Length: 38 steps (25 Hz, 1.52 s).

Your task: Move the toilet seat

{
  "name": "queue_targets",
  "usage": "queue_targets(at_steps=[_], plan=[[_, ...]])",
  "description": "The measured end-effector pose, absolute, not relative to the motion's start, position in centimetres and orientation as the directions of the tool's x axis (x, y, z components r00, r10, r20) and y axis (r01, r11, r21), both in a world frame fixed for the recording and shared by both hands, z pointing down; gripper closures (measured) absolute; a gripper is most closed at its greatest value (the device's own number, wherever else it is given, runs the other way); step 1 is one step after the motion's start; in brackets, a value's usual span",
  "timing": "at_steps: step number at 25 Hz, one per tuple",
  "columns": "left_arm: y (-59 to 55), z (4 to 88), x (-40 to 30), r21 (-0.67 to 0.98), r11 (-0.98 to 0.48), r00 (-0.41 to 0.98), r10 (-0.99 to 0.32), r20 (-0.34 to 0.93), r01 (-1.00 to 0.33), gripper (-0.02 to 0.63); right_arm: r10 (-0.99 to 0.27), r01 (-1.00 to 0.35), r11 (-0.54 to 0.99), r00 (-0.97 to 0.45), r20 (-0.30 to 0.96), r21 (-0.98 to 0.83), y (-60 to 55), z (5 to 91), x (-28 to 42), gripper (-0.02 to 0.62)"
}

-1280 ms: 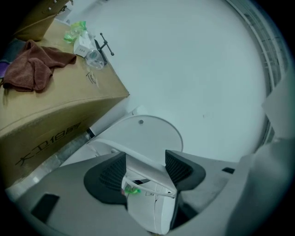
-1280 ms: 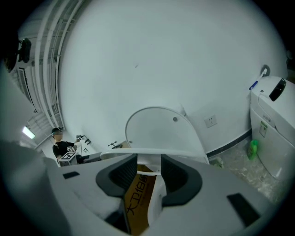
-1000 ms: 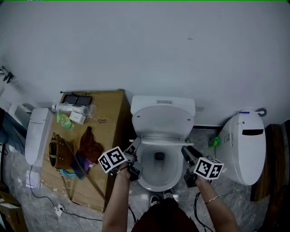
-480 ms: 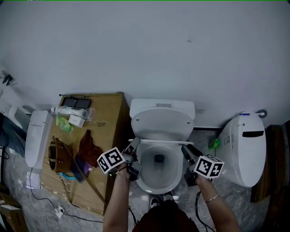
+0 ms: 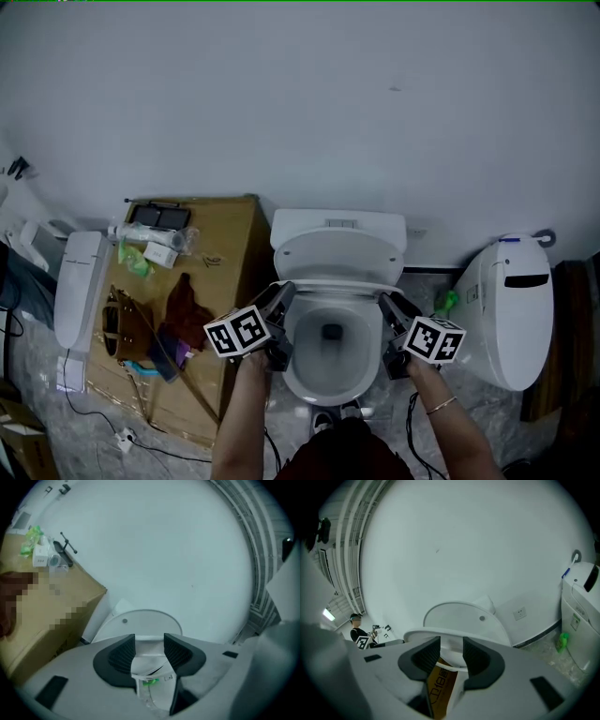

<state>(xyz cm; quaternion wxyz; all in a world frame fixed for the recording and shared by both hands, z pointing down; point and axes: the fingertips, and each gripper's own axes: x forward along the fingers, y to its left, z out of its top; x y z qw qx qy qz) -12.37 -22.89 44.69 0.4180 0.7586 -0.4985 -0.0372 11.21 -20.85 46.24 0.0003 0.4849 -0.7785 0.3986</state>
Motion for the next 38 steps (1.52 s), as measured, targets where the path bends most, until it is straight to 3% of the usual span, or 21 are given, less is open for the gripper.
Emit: queue_targets(at_steps=[7, 38], plan=[[-23.2, 44.0, -10.7, 0.463, -0.227, 0.434, -0.802, 0.41, -0.857, 0.523, -0.753, -0.79, 0.218, -0.51, 0.416, -0.573, -22.2, 46.2, 11.3, 0.445], [-30.8, 46.0, -9.2, 0.324, -0.222, 0.367, -0.776, 0.512, -0.92, 0.557, -0.75, -0.894, 0.243, -0.419, 0.512, -0.376, -29.0, 47.3, 10.9, 0.471]])
